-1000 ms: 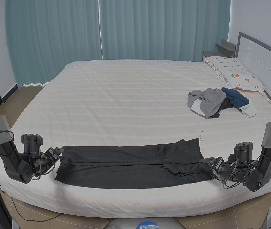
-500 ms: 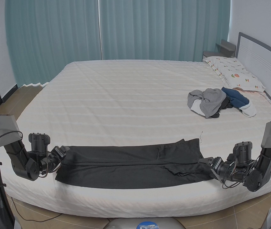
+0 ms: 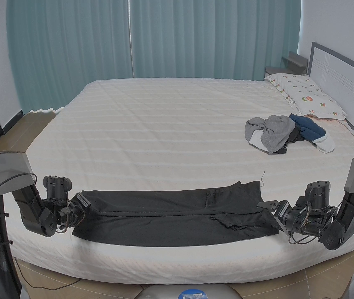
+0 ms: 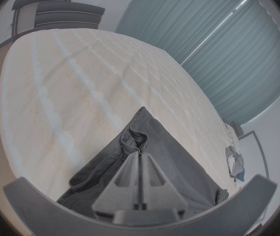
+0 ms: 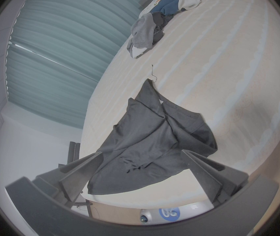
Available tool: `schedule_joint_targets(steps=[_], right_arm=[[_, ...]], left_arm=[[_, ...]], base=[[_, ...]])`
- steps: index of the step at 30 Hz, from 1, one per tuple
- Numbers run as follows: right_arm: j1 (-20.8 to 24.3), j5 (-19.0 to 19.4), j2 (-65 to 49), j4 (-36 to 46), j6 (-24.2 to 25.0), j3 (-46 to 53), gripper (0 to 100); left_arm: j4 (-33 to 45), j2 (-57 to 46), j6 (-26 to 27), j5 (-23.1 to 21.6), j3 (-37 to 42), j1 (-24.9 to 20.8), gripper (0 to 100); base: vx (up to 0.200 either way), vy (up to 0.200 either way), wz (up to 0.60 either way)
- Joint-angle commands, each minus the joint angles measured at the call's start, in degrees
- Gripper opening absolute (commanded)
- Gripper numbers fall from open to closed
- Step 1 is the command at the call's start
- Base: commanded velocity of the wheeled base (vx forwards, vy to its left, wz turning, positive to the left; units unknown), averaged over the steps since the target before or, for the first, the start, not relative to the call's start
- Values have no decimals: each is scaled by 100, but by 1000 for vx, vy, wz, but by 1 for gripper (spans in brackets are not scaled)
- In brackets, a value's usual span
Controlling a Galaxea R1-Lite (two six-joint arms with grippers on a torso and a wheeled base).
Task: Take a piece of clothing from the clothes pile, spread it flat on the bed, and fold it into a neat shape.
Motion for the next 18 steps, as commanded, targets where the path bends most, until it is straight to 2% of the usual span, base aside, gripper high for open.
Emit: schedule_joint_targets(steps=[1, 7, 9, 11, 18], right_arm=[[170, -25, -385, 102, 207, -155, 100], [478, -262, -200, 278, 426, -559, 100], [601, -517, -139, 717, 426, -929, 100], [689, -614, -33, 1121, 426, -1227, 100], [689, -702, 362, 1684, 400, -1904, 100]], left_arm=[[-25, -75, -267, 32, -131, 2, 0], [-42, -330, -557, 32, -192, 2, 0], [-130, -356, -653, 23, -192, 2, 0], [-227, -312, -724, 23, -192, 2, 0], [-578, -304, -759, 41, -183, 81, 0]], base=[[0, 0, 0], [0, 0, 0], [0, 0, 0], [0, 0, 0], [0, 0, 0]])
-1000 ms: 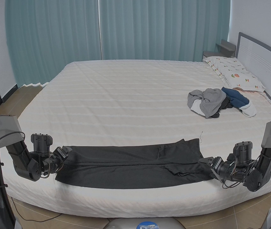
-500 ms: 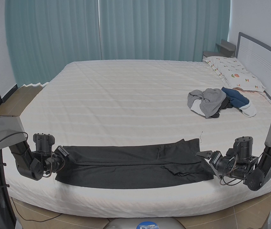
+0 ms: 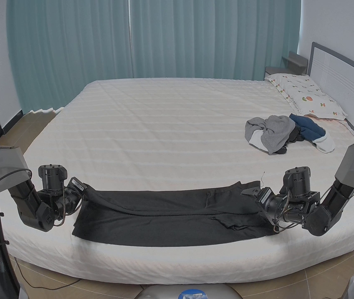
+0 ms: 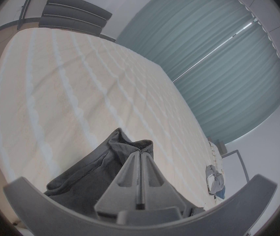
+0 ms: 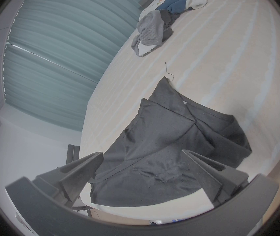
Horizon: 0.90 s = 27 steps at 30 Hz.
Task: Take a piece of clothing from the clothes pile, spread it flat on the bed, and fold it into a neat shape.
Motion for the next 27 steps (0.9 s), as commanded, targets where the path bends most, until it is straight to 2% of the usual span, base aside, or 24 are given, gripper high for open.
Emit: schedule_joint_targets(steps=[1, 6, 11, 17, 25, 26, 27], right_arm=[[10, -56, 405, 226, -27, -479, 100], [-104, -109, 668, 533, -264, -743, 100], [-25, -118, 844, 683, -220, -813, 100], [-34, -478, 1160, 902, -88, -1332, 100], [-25, -504, 1415, 999, -71, -1683, 100], [-25, -522, 1415, 1034, -71, -1709, 0], [-25, -539, 1415, 1052, -71, -1727, 0]], left_arm=[[-194, -15, -24, 10, 14, 101, 0], [-431, -6, -24, 2, 111, 93, 0], [-484, -6, -24, 2, 155, 57, 0], [-484, 3, -24, 10, 164, 57, 0], [-484, 3, -24, 10, 172, 57, 0], [-484, 3, -6, 10, 172, 49, 0], [-484, 3, -6, 10, 172, 49, 0]], base=[[0, 0, 0], [0, 0, 0], [0, 0, 0], [0, 0, 0], [0, 0, 0], [0, 0, 0], [0, 0, 0]])
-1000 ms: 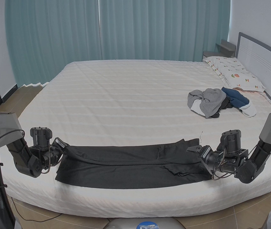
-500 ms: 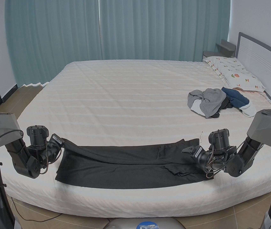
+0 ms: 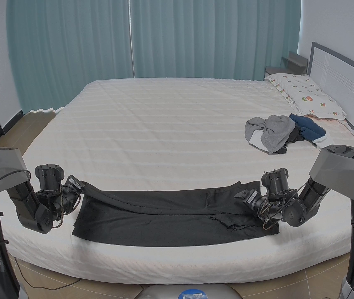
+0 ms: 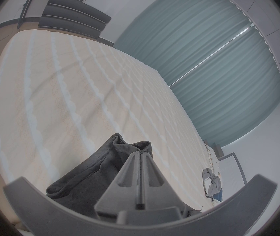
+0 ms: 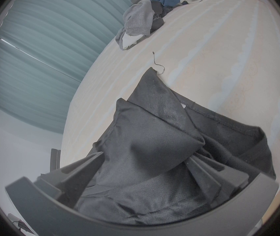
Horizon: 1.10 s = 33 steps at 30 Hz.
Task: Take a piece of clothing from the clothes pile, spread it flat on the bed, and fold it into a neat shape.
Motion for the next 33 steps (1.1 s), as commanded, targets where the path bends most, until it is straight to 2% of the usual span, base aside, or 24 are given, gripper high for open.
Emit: schedule_joint_targets(steps=[1, 4, 13, 16, 18, 19, 21, 27, 30, 33], right_arm=[[7, -130, 150, 81, 2, -182, 0], [-11, -305, 159, 177, -6, -349, 0], [-116, -305, -17, 344, 29, -604, 0], [-152, -323, -61, 221, 64, -666, 0], [-160, -446, -78, -297, 231, -701, 0], [-160, -446, -78, -297, 231, -701, 0], [-160, -499, -8, -772, 222, -587, 0], [-125, -472, 54, -860, 108, -182, 0], [-125, -446, 62, -895, -411, 187, 0], [-116, -455, 115, -895, -630, 275, 0]], left_arm=[[-2, 9, 7, 4, -3, -9, 0], [-2, 9, 7, 4, -3, -9, 0], [-46, -26, 7, 4, -118, -9, 0], [-266, -9, -10, 4, -153, 9, 0], [-890, 79, 7, 4, -100, 35, 0], [-890, 79, 7, 4, -100, 35, 0], [-1365, 246, 16, 22, -38, 27, 0], [-1488, 563, 148, 171, 76, 35, 0], [-1479, 659, 772, 162, 427, 88, 0], [-1488, 818, 1115, 171, 506, 97, 0]], base=[[0, 0, 0], [0, 0, 0], [0, 0, 0], [0, 0, 0], [0, 0, 0], [0, 0, 0], [0, 0, 0], [0, 0, 0], [0, 0, 0], [0, 0, 0]])
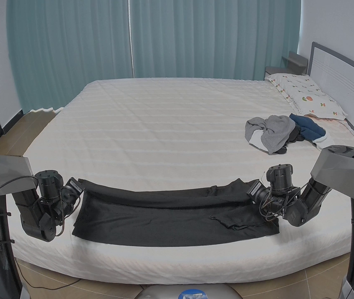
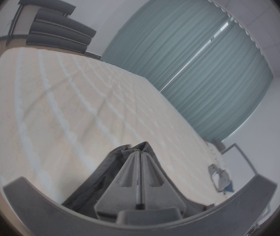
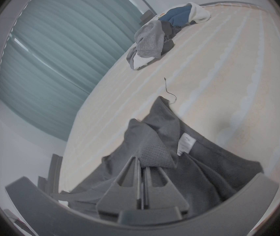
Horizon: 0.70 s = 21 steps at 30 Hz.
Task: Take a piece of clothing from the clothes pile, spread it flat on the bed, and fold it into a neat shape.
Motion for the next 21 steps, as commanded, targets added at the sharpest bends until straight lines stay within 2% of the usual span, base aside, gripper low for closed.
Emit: schedule_joint_targets(steps=[1, 15, 16, 17, 18, 21], right_arm=[[22, 5, 135, -27, -285, 276, 0], [66, 5, 302, -36, -391, 338, 0], [74, 14, 285, -44, -382, 347, 100], [74, 14, 258, -44, -382, 355, 100], [66, 22, 135, -88, -347, 373, 100], [-5, 49, -339, -150, -329, 584, 100]], left_arm=[[-15, 432, 395, 33, 277, 40, 0], [-6, 529, 624, 42, 427, 31, 0], [-6, 529, 624, 42, 427, 31, 0], [-15, 529, 624, 42, 427, 22, 0], [-15, 520, 624, 42, 444, 31, 100], [-15, 494, 606, 33, 532, 31, 100]], base=[[0, 0, 0], [0, 0, 0], [0, 0, 0], [0, 0, 0], [0, 0, 0], [0, 0, 0]])
